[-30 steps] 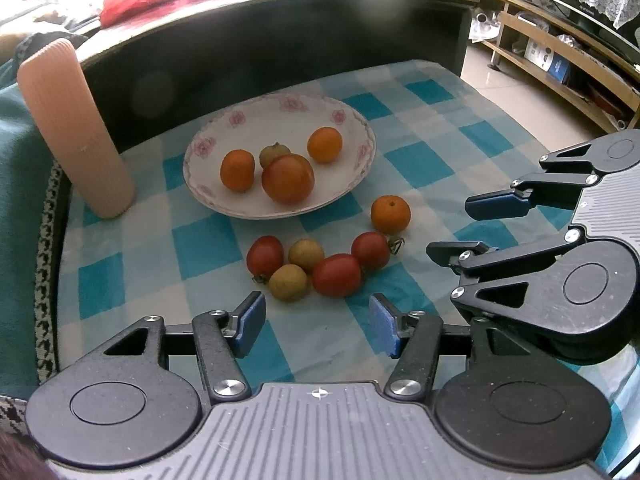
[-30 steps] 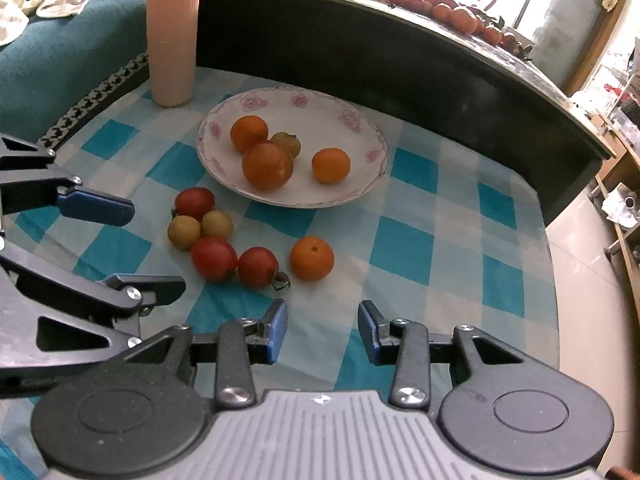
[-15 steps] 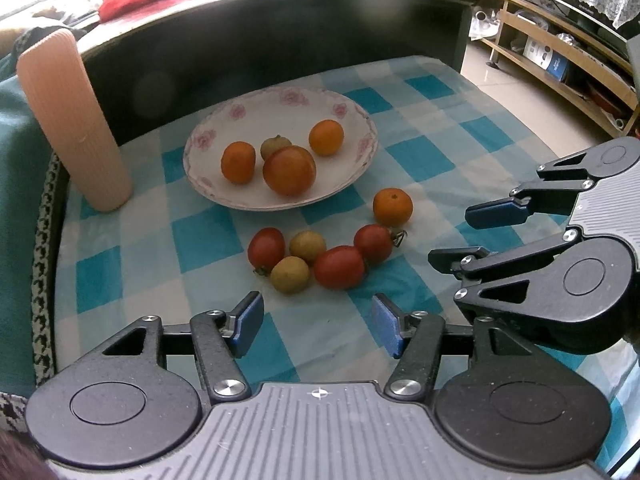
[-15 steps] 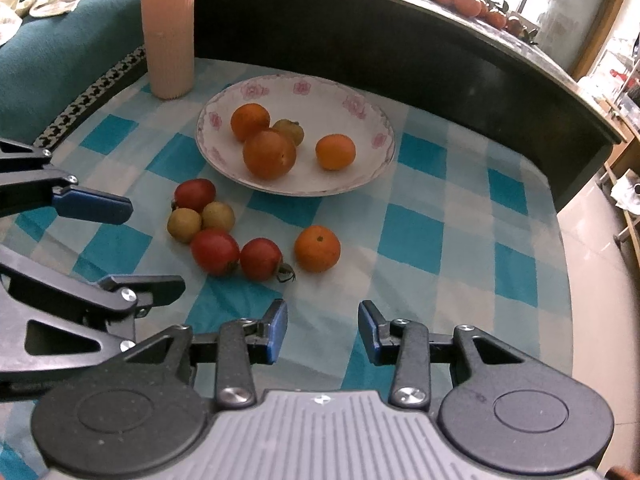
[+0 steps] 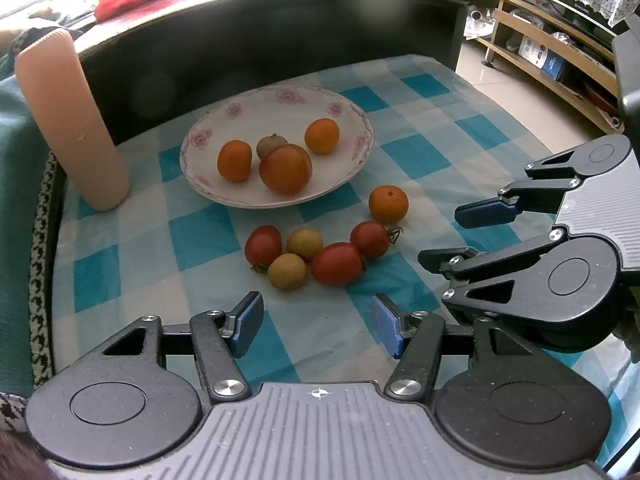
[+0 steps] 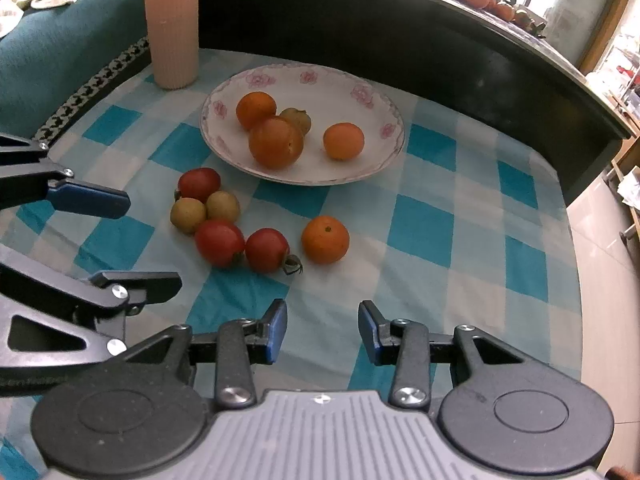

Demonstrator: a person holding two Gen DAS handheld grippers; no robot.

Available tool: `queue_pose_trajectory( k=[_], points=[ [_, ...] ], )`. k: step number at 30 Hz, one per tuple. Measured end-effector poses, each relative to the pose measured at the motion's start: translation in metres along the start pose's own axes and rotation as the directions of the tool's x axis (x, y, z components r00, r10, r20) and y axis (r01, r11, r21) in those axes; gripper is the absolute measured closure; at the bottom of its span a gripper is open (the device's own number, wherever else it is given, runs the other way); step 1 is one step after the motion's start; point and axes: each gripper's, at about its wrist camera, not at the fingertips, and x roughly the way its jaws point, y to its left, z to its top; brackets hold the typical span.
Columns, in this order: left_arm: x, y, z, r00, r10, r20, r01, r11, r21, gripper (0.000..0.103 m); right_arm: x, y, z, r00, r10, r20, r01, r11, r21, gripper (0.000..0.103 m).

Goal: Organize fruits
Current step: 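Move the left tool toward a red tomato while the right tool approaches an orange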

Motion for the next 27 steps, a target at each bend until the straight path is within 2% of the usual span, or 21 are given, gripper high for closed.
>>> queue_pose_trajectory(
  k=[27],
  points=[
    [0.001, 0.0028, -0.0004, 1.0, 0.006, 0.002, -0.006, 1.0, 0.013, 0.035, 0.0006, 0.0049, 0.0026, 1.0, -0.009, 0.018, 0.009, 1.0, -0.025, 0.049]
  ],
)
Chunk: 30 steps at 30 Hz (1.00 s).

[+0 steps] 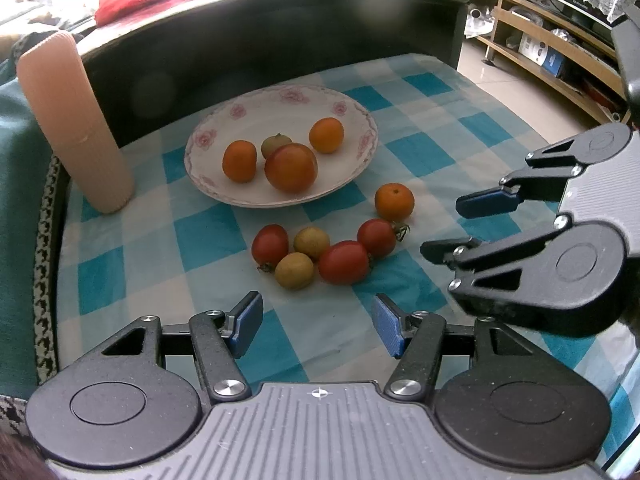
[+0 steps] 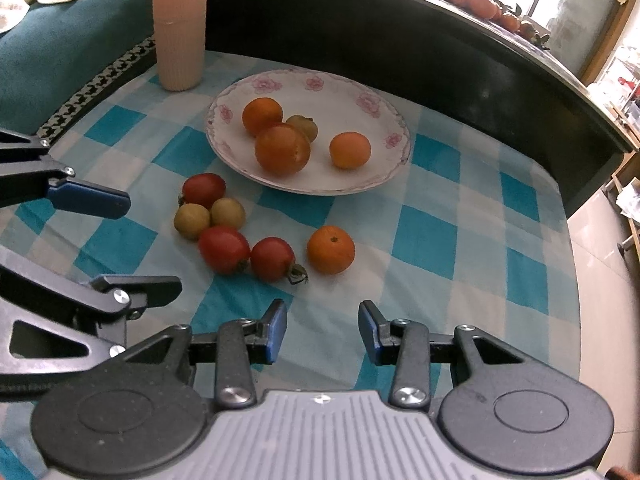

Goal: Organize fruits
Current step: 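Move the left tool toward a red tomato while the right tool approaches an orange, then grasp the red tomato with the left tool while the right tool grasps the orange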

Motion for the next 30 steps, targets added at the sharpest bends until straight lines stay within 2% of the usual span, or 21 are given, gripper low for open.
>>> queue_pose_trajectory(
  k=[7, 17, 23, 27, 30],
  points=[
    [0.006, 0.003, -0.001, 1.0, 0.006, -0.005, -0.006, 1.0, -0.003, 0.036, -0.002, -0.011, -0.001, 0.999, 0.032, 0.023, -0.032, 0.999, 0.022, 0.049],
    [0.011, 0.007, 0.0, 1.0, -0.013, -0.004, 0.013, 1.0, 0.001, 0.039, 0.004, -0.017, -0.002, 0.991, 0.12, 0.055, -0.121, 0.993, 0.018, 0.049],
    [0.012, 0.003, 0.0, 0.999, -0.034, -0.006, 0.034, 0.999, 0.017, 0.039, 0.011, -0.027, -0.001, 0.99, 0.127, 0.06, -0.129, 0.991, 0.04, 0.049],
    [0.01, 0.005, 0.001, 0.999, -0.04, 0.001, 0.04, 0.999, 0.005, 0.039, 0.013, -0.029, 0.0, 0.981, 0.183, 0.068, -0.187, 0.981, 0.055, 0.049],
    [0.009, 0.004, 0.002, 0.999, -0.05, 0.003, 0.05, 0.999, 0.006, 0.038, 0.013, -0.026, 0.003, 0.983, 0.158, 0.096, -0.162, 0.986, 0.041, 0.049]
  ],
)
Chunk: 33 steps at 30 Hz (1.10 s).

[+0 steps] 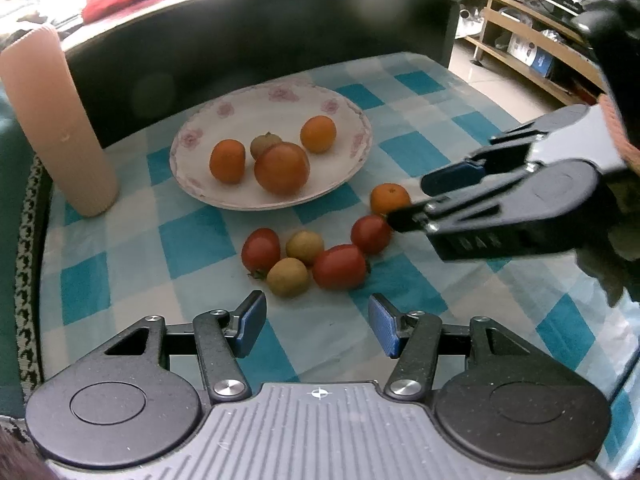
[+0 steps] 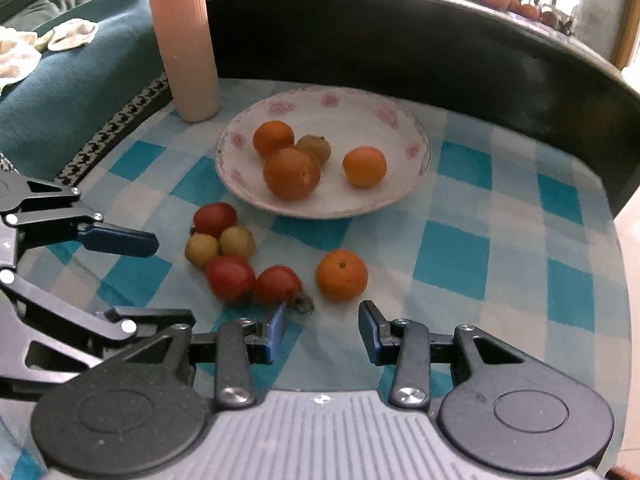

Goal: Organize fruits
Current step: 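Grasp the red tomato with the left tool while the right tool grasps the orange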

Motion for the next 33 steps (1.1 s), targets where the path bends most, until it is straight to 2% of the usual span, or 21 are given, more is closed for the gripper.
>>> queue_pose_trajectory(
  k=[4, 10, 12, 16, 19, 23, 29, 33],
  points=[
    [0.001, -0.001, 0.0, 1.0, -0.01, -0.005, 0.01, 1.0, 0.005, 0.038, 0.006, -0.01, 0.006, 1.0, -0.008, 0.003, 0.007, 0.999, 0.043, 0.05],
    [0.001, 0.001, 0.0, 1.0, -0.012, -0.004, 0.012, 1.0, -0.003, 0.038, 0.009, -0.021, 0.011, 0.999, 0.028, 0.02, -0.031, 0.992, 0.123, 0.05],
    [0.002, 0.0, 0.0, 1.0, -0.016, -0.008, 0.016, 1.0, -0.004, 0.038, 0.008, -0.023, 0.011, 0.999, 0.049, 0.012, -0.05, 0.992, 0.118, 0.05],
    [0.004, -0.001, 0.0, 1.0, -0.022, -0.014, 0.022, 1.0, 0.003, 0.038, 0.005, -0.023, 0.012, 1.0, 0.016, 0.016, -0.017, 0.999, 0.05, 0.05],
    [0.003, 0.0, 0.0, 1.0, -0.027, -0.01, 0.027, 1.0, -0.001, 0.038, 0.012, -0.024, 0.013, 0.999, 0.039, -0.015, -0.038, 0.999, 0.033, 0.05],
    [0.003, 0.0, 0.0, 0.999, -0.031, -0.011, 0.031, 1.0, -0.003, 0.038, 0.016, -0.018, 0.015, 0.997, 0.064, -0.036, -0.066, 0.997, -0.046, 0.05],
    [0.004, 0.0, 0.0, 0.999, -0.038, -0.013, 0.038, 0.999, -0.007, 0.038, 0.033, -0.023, 0.026, 0.989, 0.138, -0.055, -0.138, 0.99, 0.006, 0.05],
    [0.006, -0.001, 0.0, 0.998, -0.055, -0.013, 0.055, 0.998, -0.018, 0.039, 0.037, -0.026, 0.027, 0.987, 0.148, -0.058, -0.145, 0.988, 0.059, 0.05]
  ],
)
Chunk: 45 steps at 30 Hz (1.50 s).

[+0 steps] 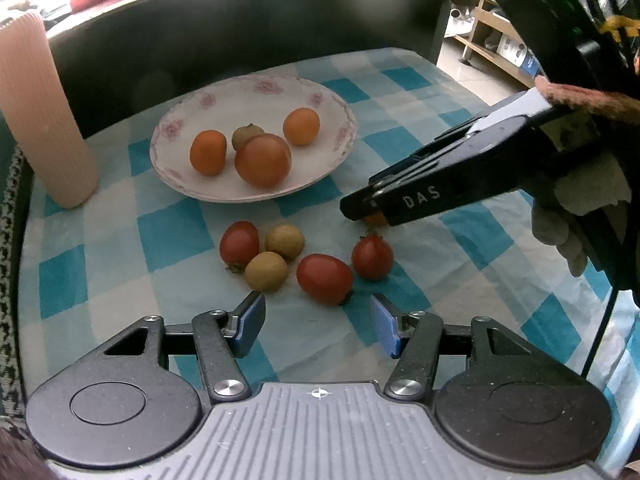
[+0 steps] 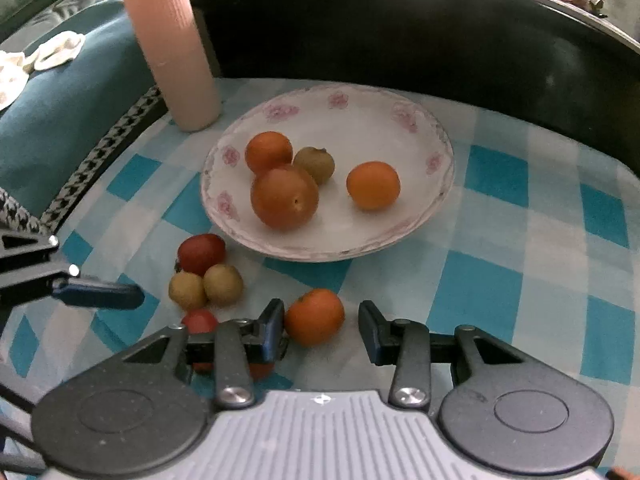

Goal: Organize fruits
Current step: 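Grasp the red tomato with the left tool while the right tool grasps the orange, then carry both fruits over the white plate and open both tools to release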

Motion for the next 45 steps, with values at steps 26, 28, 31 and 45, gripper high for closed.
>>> queue_pose_trajectory(
  k=[26, 28, 31, 45],
  points=[
    [0.036, -0.017, 0.022, 1.0, 0.004, -0.002, -0.004, 0.999, 0.037, 0.065, -0.025, -0.023, -0.029, 0.998, -0.056, -0.001, 0.057, 0.998, 0.023, 0.057],
    [0.034, -0.015, 0.02, 1.0, 0.002, -0.008, -0.001, 1.0, 0.031, 0.065, -0.025, -0.024, -0.03, 0.998, -0.066, -0.001, 0.066, 0.998, 0.016, 0.057],
    [0.029, -0.016, 0.017, 1.0, -0.01, -0.022, 0.011, 0.999, 0.036, 0.065, -0.026, -0.025, -0.03, 0.997, -0.072, -0.004, 0.072, 0.997, 0.021, 0.057],
    [0.026, -0.022, 0.007, 1.0, -0.01, -0.025, 0.012, 0.997, 0.081, 0.06, -0.028, -0.013, -0.034, 0.996, -0.088, -0.01, 0.087, 0.995, -0.054, 0.057]
  ],
)
